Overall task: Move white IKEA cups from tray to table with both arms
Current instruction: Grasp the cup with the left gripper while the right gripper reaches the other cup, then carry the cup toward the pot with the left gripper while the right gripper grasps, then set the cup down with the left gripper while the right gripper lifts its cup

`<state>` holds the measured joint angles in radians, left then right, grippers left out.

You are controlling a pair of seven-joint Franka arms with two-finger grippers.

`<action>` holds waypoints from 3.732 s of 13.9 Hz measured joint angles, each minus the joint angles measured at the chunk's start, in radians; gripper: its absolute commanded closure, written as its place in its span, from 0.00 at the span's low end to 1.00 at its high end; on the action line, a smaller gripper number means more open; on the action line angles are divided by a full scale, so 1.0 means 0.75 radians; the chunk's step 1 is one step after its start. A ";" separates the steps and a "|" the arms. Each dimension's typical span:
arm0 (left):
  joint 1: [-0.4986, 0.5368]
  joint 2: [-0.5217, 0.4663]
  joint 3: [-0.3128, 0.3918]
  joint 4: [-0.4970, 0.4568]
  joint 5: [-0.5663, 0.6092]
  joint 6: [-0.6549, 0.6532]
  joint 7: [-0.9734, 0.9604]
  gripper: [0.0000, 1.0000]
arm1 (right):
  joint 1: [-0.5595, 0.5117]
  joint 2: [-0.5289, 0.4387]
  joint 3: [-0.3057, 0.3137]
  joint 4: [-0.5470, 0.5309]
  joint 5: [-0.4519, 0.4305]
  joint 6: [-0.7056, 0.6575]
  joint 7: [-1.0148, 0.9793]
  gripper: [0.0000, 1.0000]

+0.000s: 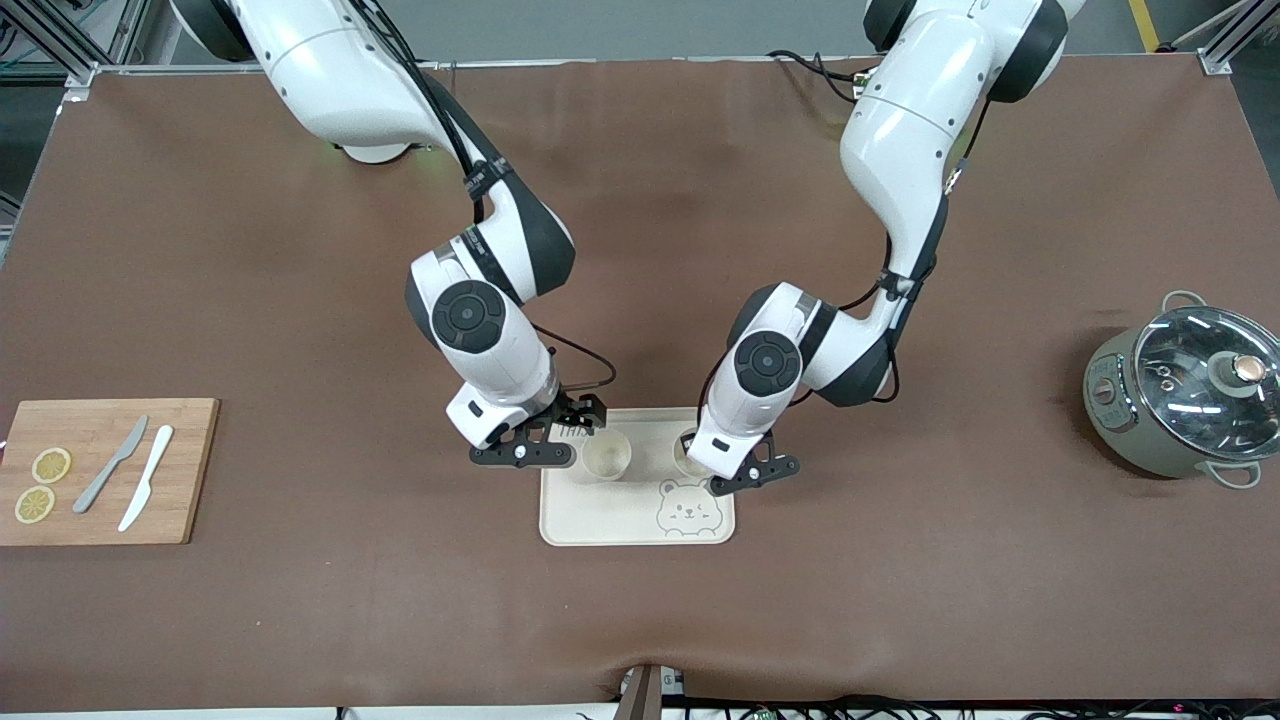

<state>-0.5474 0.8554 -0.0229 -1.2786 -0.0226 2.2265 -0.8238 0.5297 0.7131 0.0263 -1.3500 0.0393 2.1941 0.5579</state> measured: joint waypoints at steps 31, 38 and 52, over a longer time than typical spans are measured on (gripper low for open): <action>0.765 -0.952 0.001 -1.531 -0.056 0.542 1.239 1.00 | 0.047 0.195 -0.014 0.026 -0.001 0.243 0.008 0.56; 0.763 -0.857 -0.001 -1.576 -0.056 0.745 1.239 0.99 | 0.048 0.195 -0.014 0.032 -0.001 0.240 0.009 1.00; 0.759 -0.960 -0.032 -1.417 -0.057 0.353 1.220 0.00 | -0.188 0.056 -0.030 0.320 0.000 -0.409 -0.406 1.00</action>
<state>0.0222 0.1357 -0.0472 -2.3410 -0.0651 2.4912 0.0910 0.3890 0.7549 0.0036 -1.1098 0.0396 1.8876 0.2535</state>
